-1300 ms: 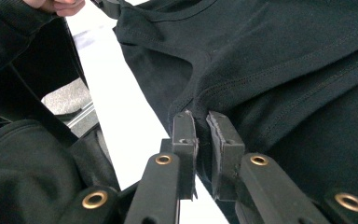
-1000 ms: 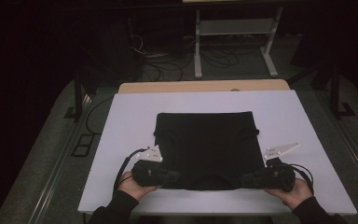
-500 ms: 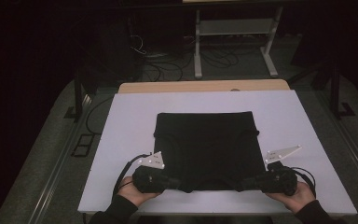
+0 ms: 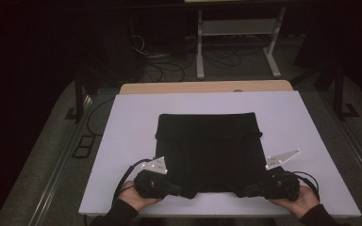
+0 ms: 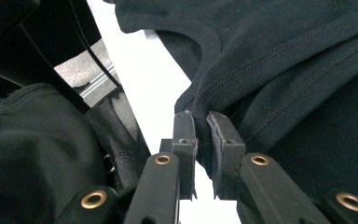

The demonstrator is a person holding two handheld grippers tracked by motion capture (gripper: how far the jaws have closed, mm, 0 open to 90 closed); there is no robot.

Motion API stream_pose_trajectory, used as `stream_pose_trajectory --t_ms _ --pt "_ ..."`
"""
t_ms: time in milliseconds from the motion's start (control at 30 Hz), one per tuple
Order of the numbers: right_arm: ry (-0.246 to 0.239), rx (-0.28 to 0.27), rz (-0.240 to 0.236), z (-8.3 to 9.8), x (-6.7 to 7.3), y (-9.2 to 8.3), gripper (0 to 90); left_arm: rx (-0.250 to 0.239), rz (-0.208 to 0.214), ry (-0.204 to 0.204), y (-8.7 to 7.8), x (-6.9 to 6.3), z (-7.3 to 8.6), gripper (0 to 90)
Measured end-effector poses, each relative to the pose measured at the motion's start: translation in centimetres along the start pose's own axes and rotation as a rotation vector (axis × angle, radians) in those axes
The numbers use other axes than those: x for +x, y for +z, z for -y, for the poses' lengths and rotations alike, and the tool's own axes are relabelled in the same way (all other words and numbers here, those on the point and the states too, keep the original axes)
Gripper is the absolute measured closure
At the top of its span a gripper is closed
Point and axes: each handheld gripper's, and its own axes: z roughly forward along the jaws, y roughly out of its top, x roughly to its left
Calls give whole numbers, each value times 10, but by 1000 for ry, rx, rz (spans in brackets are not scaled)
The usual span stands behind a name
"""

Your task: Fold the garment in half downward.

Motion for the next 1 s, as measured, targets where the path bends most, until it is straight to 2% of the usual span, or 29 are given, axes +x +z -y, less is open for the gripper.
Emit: stream_pose_trajectory --t_ms 567,733,1000 --pt "-3 62 -9 2 0 7 793 42 24 -4 5 2 2 858" --pt "9 66 -5 2 0 7 766 45 23 -6 6 2 2 846" --pt "5 47 31 1 1 5 686 33 18 -7 4 3 2 799"
